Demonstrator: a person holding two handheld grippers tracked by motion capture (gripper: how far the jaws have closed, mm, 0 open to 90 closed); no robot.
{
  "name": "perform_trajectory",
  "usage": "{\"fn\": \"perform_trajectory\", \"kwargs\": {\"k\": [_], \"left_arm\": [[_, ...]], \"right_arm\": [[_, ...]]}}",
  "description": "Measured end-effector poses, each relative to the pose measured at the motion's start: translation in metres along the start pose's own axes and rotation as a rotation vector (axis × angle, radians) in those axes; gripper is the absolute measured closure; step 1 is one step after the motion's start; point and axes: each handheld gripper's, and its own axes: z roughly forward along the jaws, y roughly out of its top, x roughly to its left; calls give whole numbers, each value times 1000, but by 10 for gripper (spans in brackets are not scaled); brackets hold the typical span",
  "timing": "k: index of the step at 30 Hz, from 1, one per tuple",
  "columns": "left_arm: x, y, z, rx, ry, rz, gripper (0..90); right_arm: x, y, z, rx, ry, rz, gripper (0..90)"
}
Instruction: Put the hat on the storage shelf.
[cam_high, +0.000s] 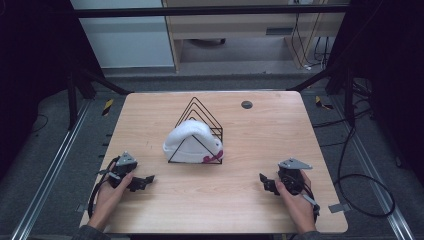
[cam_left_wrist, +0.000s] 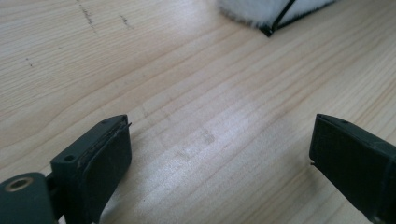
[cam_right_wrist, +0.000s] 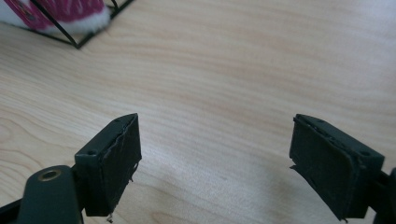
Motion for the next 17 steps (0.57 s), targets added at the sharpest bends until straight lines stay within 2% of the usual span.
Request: {"fn": "perform_trajectory", "kwargs": {"k": [6, 9, 10, 17], "left_arm": [[-5, 2, 6, -9, 26, 18, 28], [-8, 3, 8, 14, 53, 55, 19], [-8, 3, 9, 18, 50, 64, 2], [-6, 5, 11, 17, 53, 52, 0]], "right_arm": [[2, -6, 11, 38, -39, -14, 140], [6, -5, 14, 56, -56, -48, 117], [7, -4, 14, 59, -53, -39, 114], [8, -4, 15, 57, -64, -26, 113]]}}
